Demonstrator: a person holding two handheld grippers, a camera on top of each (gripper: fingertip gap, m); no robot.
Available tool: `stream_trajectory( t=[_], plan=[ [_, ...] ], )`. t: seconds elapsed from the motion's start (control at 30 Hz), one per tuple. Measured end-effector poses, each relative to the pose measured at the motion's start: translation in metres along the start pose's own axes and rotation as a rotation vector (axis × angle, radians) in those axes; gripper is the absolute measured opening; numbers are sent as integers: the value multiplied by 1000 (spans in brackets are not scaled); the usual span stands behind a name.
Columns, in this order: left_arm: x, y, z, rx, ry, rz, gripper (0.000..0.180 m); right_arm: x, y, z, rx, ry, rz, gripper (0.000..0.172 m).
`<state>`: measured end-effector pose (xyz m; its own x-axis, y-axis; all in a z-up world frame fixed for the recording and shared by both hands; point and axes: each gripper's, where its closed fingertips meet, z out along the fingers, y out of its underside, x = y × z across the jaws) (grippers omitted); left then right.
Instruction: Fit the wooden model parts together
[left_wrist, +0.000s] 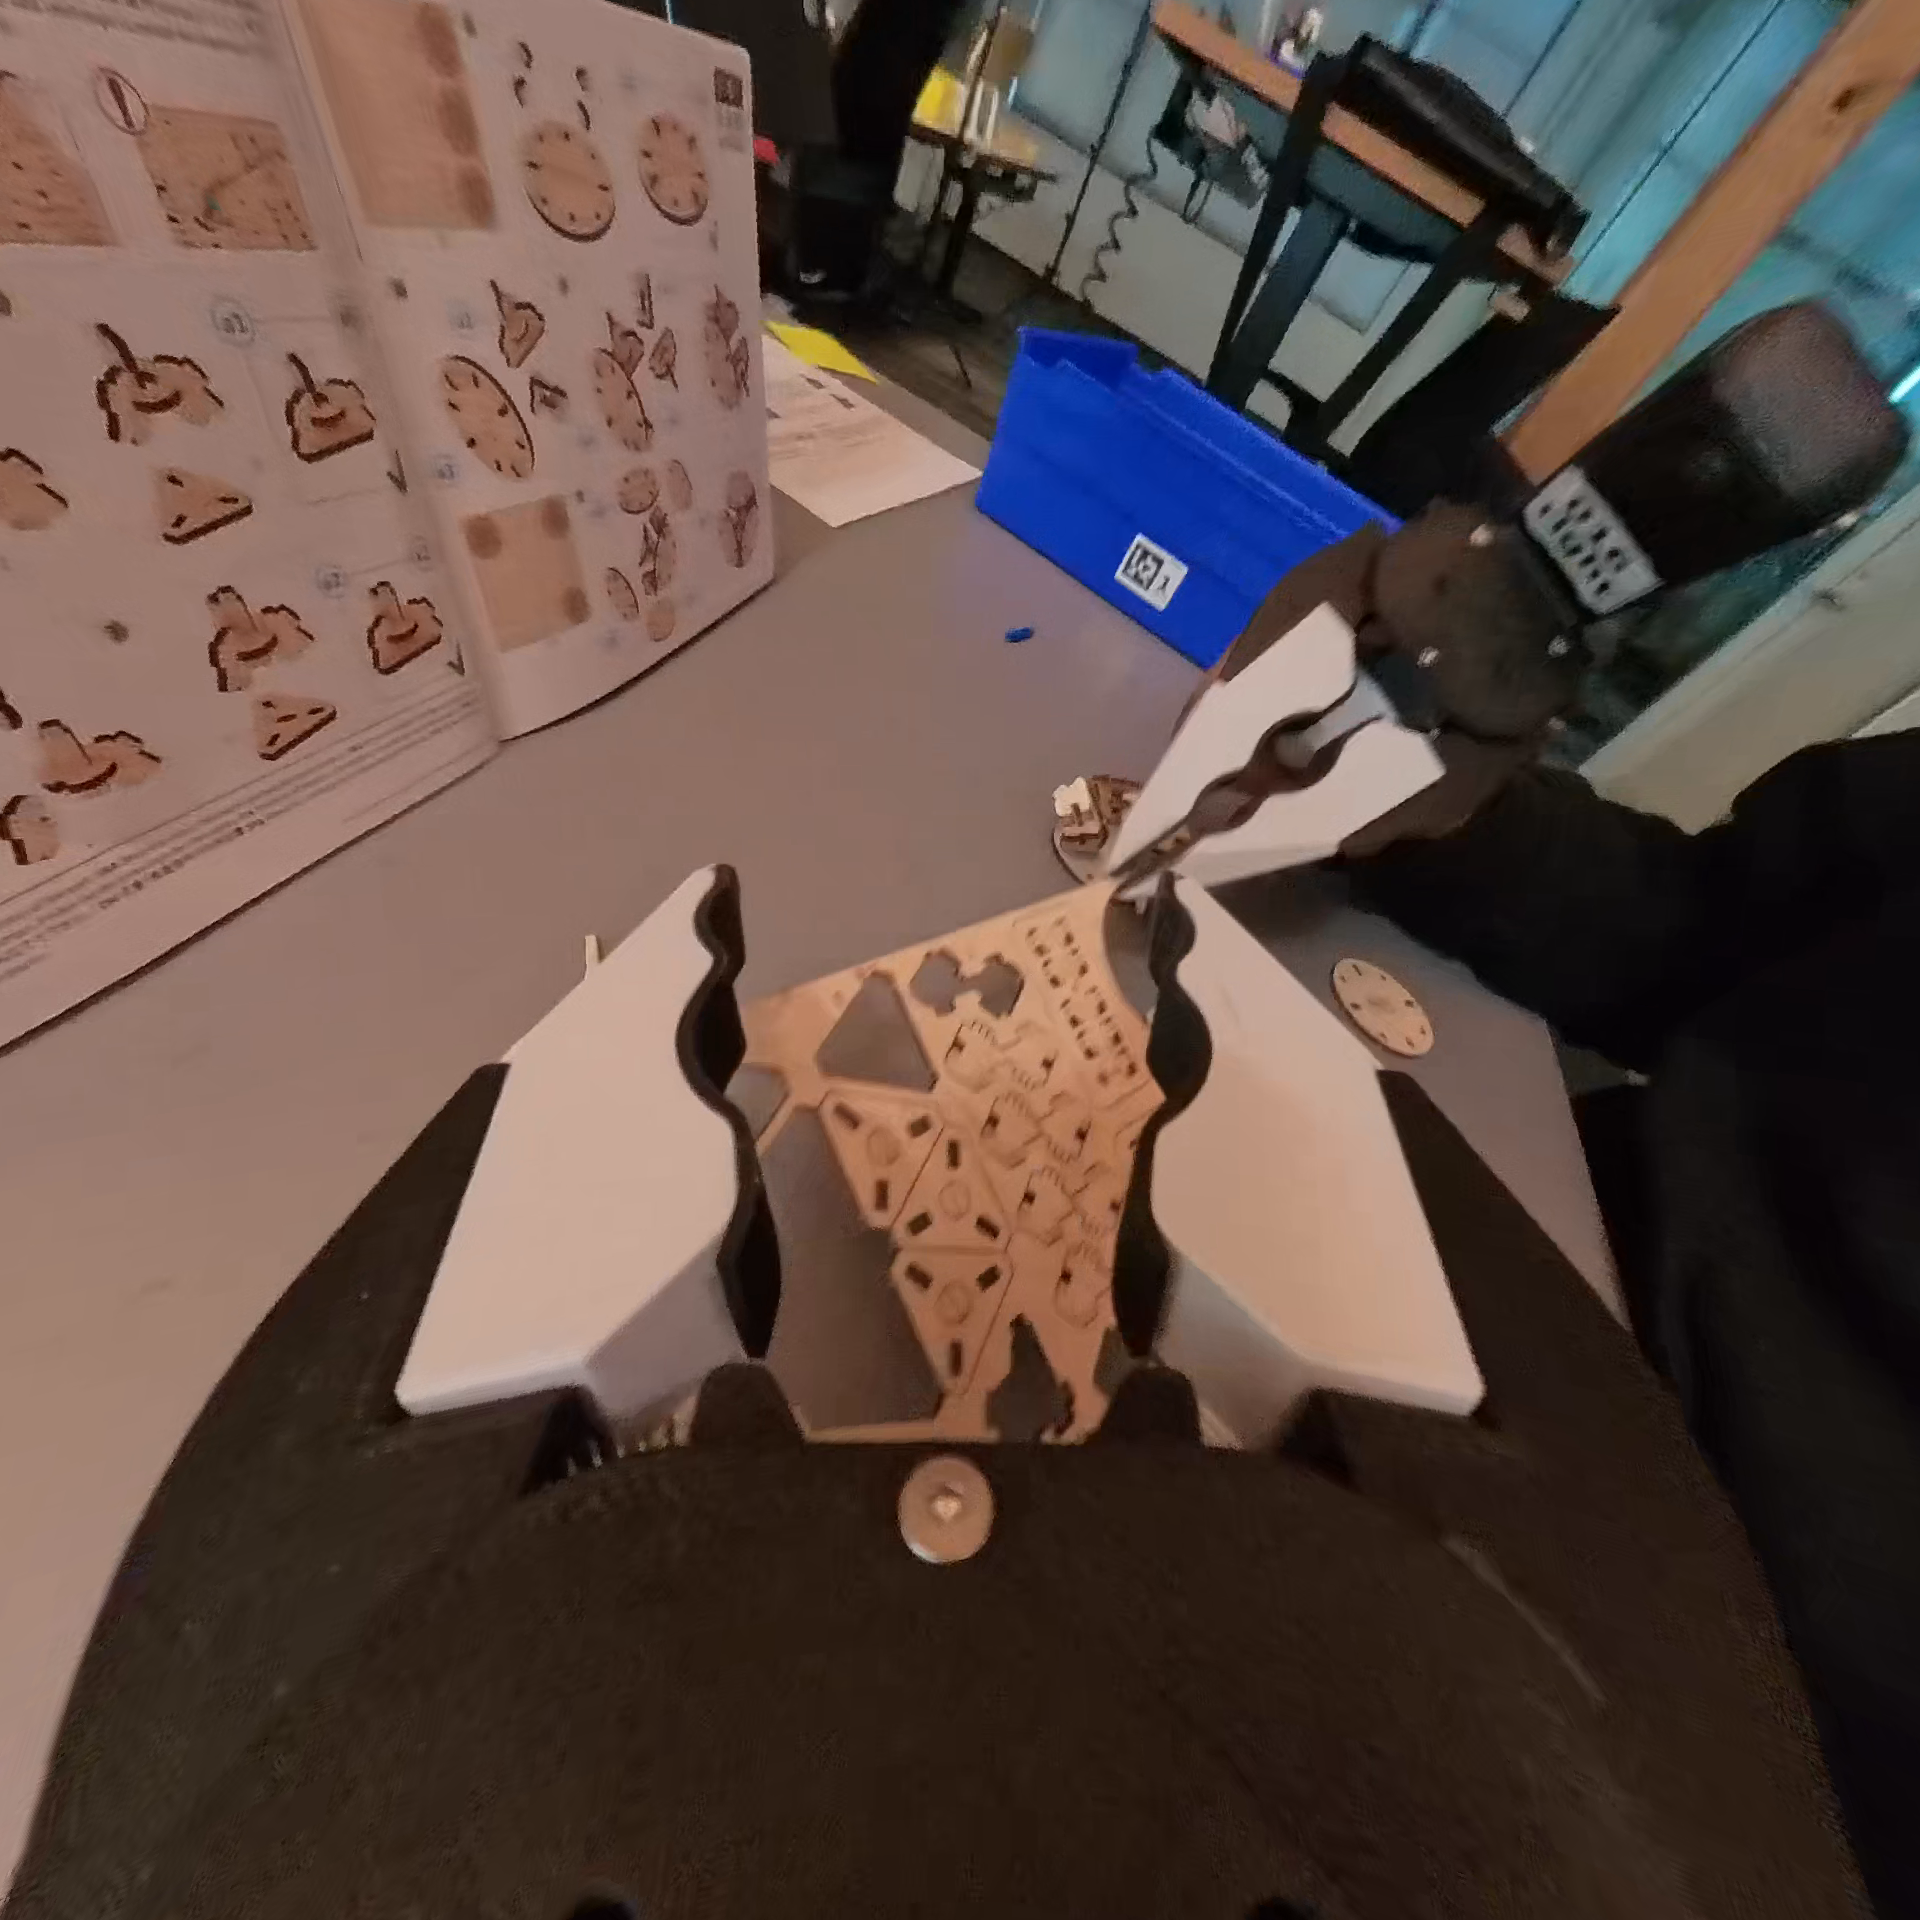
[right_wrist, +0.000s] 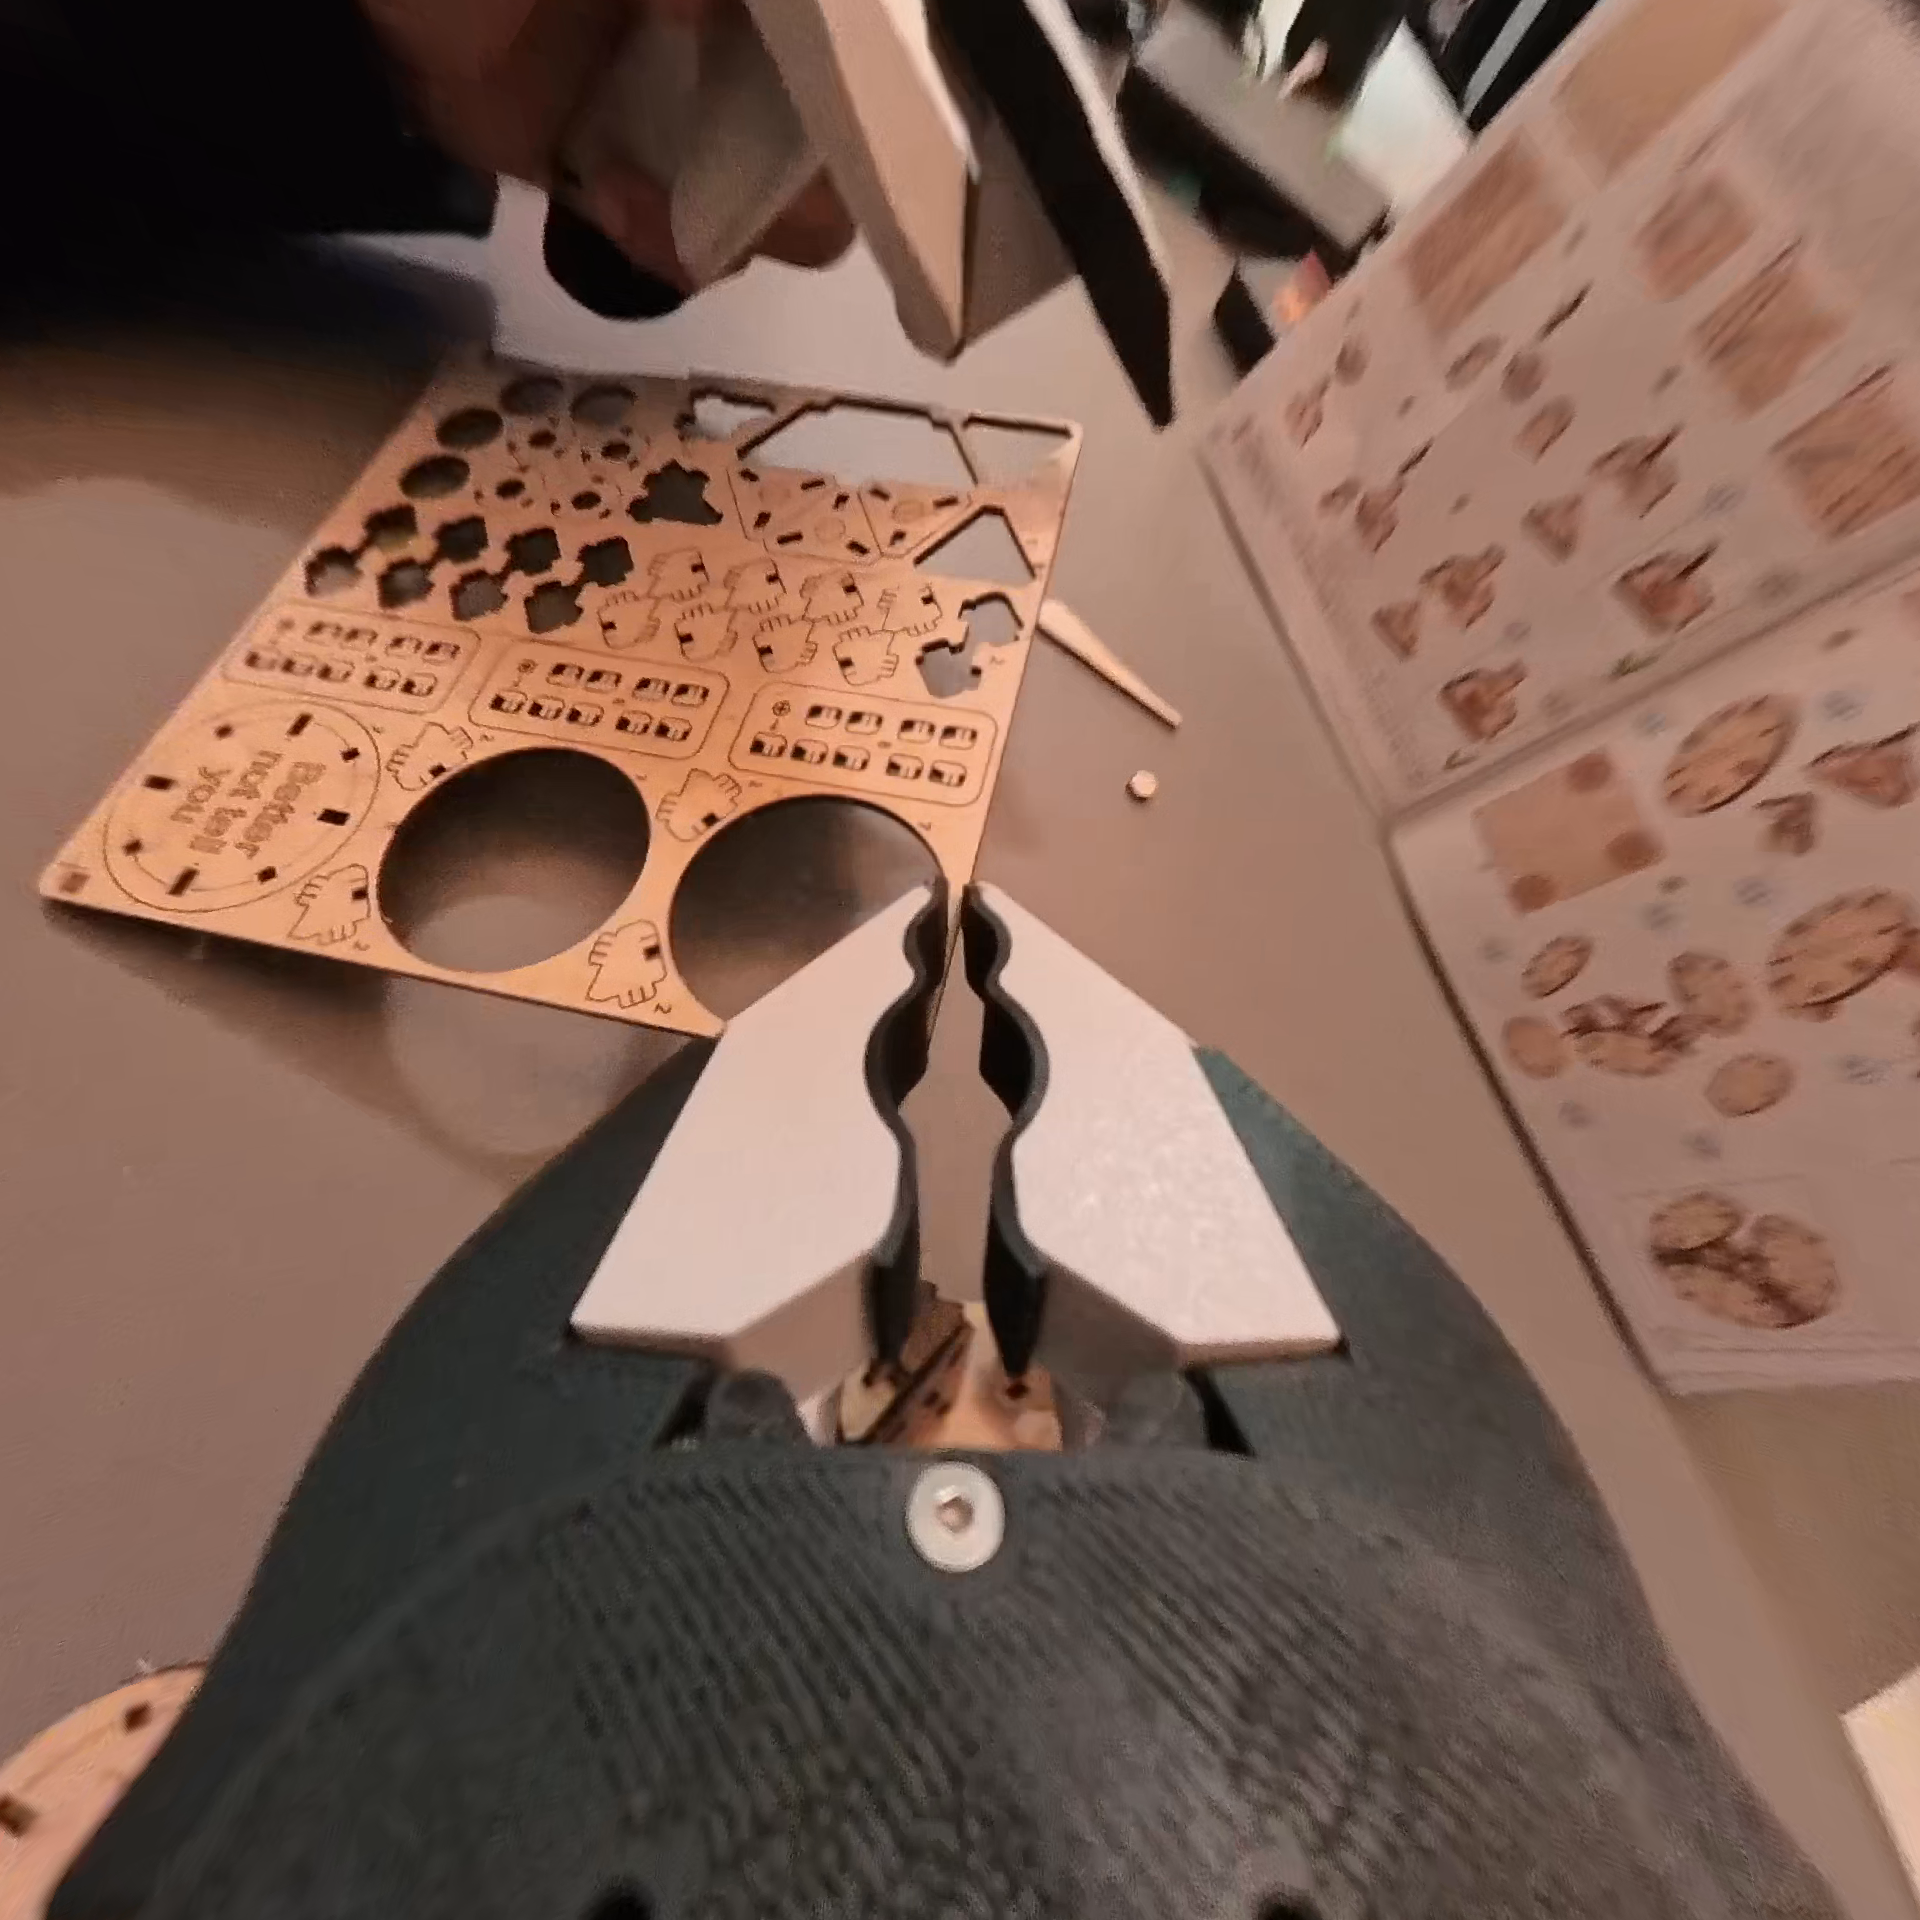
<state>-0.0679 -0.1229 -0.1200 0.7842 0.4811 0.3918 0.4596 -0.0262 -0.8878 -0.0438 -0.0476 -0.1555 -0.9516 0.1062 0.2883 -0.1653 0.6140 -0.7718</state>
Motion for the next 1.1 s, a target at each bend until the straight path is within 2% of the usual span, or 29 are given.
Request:
stream_trajectory(
  t=[0.13,0.23,0.3,0.43,0.6,0.67,0.77,0.83,1.0,1.1],
  plan=[
    [-10,11,-2,-69,-40,-2,85,6,-17,-17,112,61,-86,0],
    [-8,14,0,-61,14,-70,86,7,-24,-22,152,95,-131,0],
    [-6,16,0,-63,69,-123,78,7,-27,-24,170,113,-155,1],
    [-6,8,-4,11,146,-230,77,8,-32,-29,203,140,-184,1],
    [-22,4,-11,73,119,-282,81,10,-38,-35,243,163,-197,1],
    [-17,5,-11,70,182,-317,79,11,-38,-36,245,166,-192,1],
    [3,9,-8,33,340,-356,60,13,-37,-36,246,173,-186,1],
    [13,12,-7,12,396,-347,49,15,-36,-36,250,172,-172,1],
    [24,17,-3,-23,414,-273,29,22,-35,-38,275,168,-115,1],
    [27,15,-4,-12,425,-257,9,26,-34,-39,292,158,-72,1]
  ],
)
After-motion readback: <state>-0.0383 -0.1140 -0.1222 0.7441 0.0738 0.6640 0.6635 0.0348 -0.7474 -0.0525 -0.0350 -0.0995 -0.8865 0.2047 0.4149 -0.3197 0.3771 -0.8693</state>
